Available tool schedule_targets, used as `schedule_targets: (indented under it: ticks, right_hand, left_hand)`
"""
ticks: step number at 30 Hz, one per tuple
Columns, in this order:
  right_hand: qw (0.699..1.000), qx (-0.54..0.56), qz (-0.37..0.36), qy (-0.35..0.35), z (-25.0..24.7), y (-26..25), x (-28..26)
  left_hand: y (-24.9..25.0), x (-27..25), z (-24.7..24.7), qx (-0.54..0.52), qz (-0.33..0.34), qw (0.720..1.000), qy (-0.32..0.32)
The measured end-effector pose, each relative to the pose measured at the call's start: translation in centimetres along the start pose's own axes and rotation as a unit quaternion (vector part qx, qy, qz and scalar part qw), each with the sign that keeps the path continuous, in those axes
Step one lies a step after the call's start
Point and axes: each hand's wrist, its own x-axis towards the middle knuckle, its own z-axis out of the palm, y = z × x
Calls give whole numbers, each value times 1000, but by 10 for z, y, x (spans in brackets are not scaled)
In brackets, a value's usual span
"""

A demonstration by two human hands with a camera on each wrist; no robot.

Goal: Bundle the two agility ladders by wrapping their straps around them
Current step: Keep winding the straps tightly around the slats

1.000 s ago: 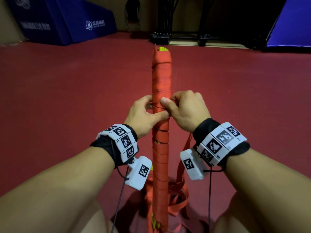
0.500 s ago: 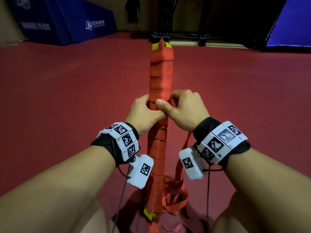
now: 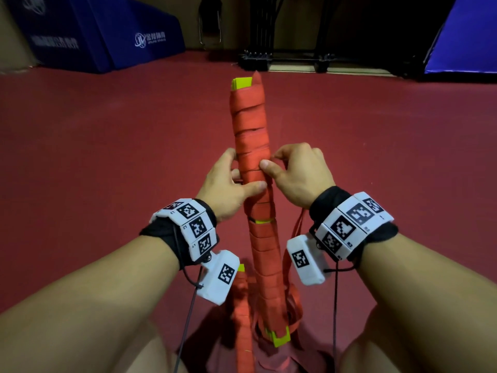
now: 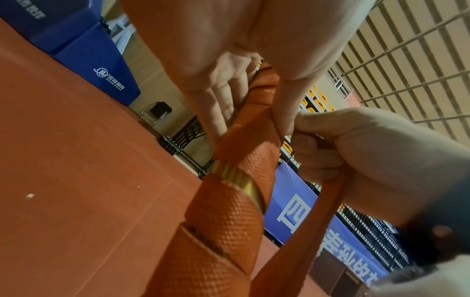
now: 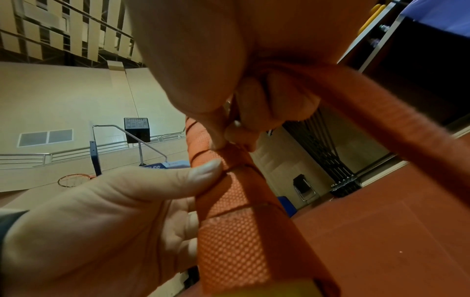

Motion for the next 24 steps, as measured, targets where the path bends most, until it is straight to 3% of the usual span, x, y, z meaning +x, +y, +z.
schedule_targets:
  ticks: [10,15,20,24]
  right_hand:
    - [999,-40,-1,3,8,-14,-10]
    - [999,2,-31,-15,0,-18,-12]
    - [998,5,-55,-17,-3,-14,-10]
    - [999,1,-48,-26,-2,-12,-9]
  left_hand:
    - [1,0,-3,14,29,999,-3]
    - [3,-1,-3,19,44,999,-7]
    - [4,1,-2,31,32,997,-57]
    - [0,0,-4,31,35,997,-61]
